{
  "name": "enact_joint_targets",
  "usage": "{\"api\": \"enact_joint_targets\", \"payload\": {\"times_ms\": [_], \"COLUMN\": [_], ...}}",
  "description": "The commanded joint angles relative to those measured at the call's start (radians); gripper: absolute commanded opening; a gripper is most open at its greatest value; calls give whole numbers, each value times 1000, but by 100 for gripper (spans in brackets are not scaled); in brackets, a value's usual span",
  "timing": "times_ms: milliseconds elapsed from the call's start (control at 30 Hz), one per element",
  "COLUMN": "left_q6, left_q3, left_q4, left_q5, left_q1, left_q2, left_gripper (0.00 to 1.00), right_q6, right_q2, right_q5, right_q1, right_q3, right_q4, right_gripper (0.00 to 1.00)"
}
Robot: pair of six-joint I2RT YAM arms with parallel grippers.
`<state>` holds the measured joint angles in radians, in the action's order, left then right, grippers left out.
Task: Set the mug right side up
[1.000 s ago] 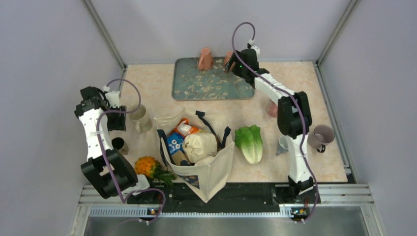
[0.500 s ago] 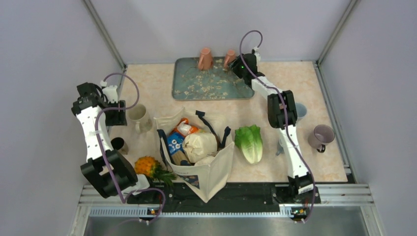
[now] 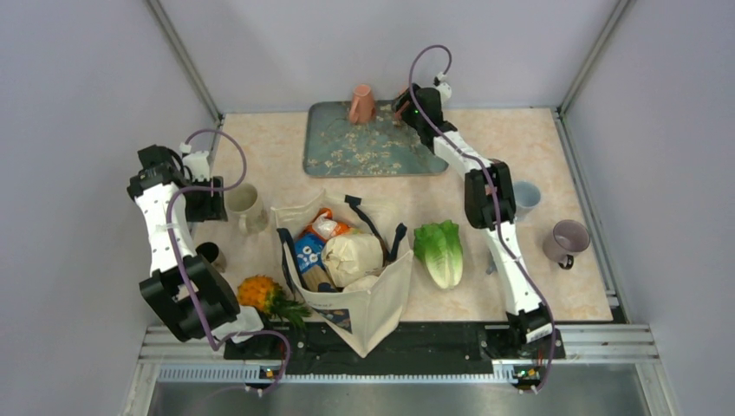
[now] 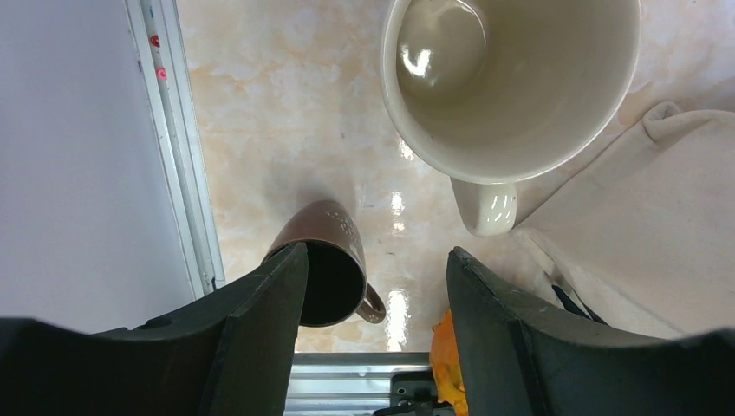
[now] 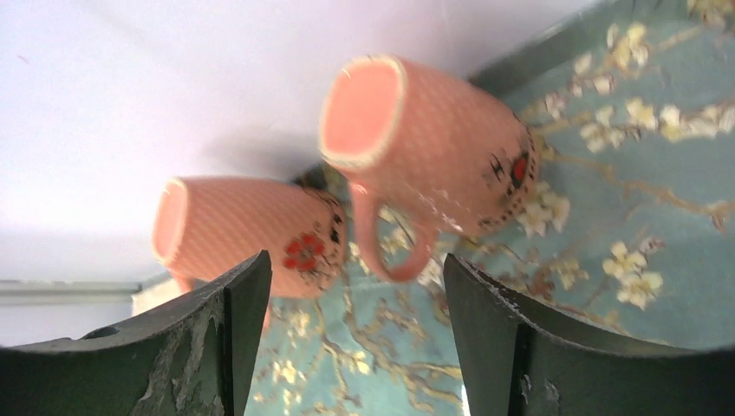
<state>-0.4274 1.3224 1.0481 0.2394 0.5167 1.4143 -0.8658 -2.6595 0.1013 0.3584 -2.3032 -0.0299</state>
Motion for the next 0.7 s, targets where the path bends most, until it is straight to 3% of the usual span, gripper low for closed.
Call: {"api": "enact_joint_targets", "payload": {"times_ms": [0,433,667], "left_q6": [2,4,9], "left_q3": [40,66,68], "left_q4": [-18,-20,-20], "left_q5": [36,62,76], "left_q1": [5,5,4], "left_q2": [9,41,50], "left_gripper": [65,65,65], "right_q6": [-33,79,120], "right_q2": [-59,-96,39], "right_q5": [137,320,353], "right_q1": [10,25,-16], "right_q3": [-147,-208,-39], "right_q4": [26,145,162], "right_gripper": [72,69,66]}}
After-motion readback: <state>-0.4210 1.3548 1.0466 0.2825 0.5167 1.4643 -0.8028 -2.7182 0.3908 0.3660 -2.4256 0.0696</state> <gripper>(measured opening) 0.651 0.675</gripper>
